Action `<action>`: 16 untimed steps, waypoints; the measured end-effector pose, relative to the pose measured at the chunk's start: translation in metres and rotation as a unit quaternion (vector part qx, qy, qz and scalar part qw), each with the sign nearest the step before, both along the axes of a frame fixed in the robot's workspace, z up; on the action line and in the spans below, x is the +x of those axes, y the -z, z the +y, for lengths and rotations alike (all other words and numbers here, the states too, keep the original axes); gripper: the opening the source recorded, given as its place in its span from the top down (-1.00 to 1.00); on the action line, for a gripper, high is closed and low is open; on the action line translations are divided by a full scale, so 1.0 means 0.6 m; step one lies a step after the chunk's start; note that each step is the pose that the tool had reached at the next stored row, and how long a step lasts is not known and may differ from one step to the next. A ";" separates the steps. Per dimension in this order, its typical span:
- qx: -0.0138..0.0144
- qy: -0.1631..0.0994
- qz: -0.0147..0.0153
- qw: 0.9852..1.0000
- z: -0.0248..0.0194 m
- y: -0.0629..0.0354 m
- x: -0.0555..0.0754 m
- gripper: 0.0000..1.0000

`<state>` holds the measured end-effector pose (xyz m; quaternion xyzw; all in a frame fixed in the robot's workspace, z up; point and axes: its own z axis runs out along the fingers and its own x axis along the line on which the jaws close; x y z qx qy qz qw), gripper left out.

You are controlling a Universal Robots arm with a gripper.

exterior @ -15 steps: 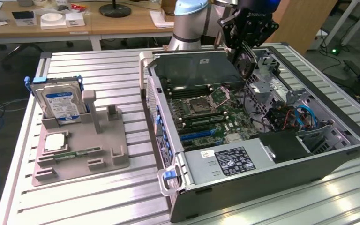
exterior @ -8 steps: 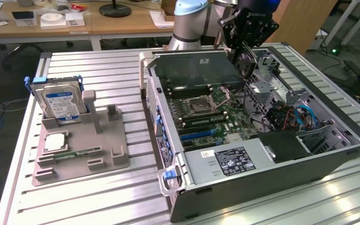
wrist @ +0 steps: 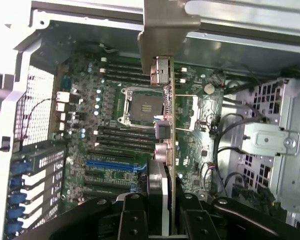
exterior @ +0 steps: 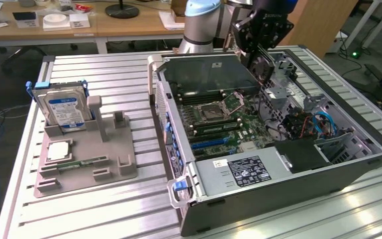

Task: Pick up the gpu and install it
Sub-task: 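Insert the gpu into the slot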

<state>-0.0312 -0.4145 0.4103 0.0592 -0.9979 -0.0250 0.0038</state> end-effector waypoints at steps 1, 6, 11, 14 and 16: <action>0.000 -0.007 0.000 1.000 0.0000 0.000 0.000 0.44; 0.000 -0.040 0.000 0.999 0.0000 0.000 0.000 0.44; 0.000 -0.093 0.000 0.996 0.0000 0.000 0.000 0.44; 0.000 -0.113 0.000 0.994 0.0000 0.000 0.000 0.44; 0.000 -0.127 0.000 0.992 0.0000 0.000 0.000 0.44</action>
